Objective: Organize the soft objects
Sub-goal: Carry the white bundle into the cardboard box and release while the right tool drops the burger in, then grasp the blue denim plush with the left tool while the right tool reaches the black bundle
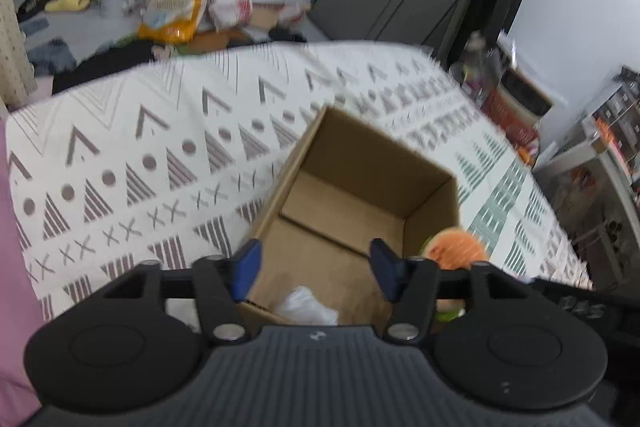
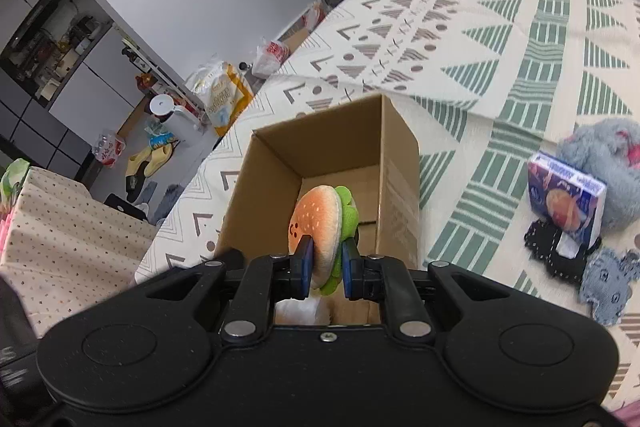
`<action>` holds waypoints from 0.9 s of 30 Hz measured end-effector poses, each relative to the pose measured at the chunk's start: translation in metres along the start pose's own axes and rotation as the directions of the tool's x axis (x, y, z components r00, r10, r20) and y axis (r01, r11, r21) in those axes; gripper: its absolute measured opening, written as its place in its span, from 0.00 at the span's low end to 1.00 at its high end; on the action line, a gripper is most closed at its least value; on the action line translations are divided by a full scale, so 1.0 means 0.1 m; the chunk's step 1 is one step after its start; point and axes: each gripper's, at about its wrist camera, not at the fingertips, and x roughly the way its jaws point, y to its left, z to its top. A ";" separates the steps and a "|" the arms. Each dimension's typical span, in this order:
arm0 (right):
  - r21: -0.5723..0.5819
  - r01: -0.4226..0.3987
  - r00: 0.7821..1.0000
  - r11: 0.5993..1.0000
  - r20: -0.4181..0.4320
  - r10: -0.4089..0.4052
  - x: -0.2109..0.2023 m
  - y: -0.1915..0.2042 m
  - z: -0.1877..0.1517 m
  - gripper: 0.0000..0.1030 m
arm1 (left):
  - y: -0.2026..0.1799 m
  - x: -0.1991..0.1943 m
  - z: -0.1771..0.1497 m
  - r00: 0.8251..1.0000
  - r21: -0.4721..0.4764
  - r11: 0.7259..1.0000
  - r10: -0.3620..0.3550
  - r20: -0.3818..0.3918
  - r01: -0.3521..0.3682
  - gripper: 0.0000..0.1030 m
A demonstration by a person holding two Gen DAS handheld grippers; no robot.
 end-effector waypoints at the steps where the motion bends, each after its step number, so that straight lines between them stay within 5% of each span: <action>1: 0.002 -0.004 1.000 1.000 -0.004 0.004 0.00 0.00 -0.01 0.15 | 0.00 -0.04 0.00 1.000 0.004 1.000 0.005 0.021 -0.005 0.72; 13: -0.005 -0.006 1.000 1.000 0.002 0.006 -0.25 -0.07 -0.06 0.47 | -0.08 -0.08 -0.04 0.998 0.032 0.998 0.059 0.031 -0.060 0.73; 23: -0.003 0.068 0.995 0.998 0.067 -0.068 -0.78 -0.57 -0.06 0.67 | -0.39 -0.15 -0.16 0.987 0.131 0.979 0.146 0.069 -0.154 0.82; 27: 0.017 0.089 0.991 0.996 0.096 -0.090 -0.98 -0.81 -0.07 0.80 | -0.49 -0.19 -0.20 0.991 0.144 0.981 0.118 0.061 -0.126 0.82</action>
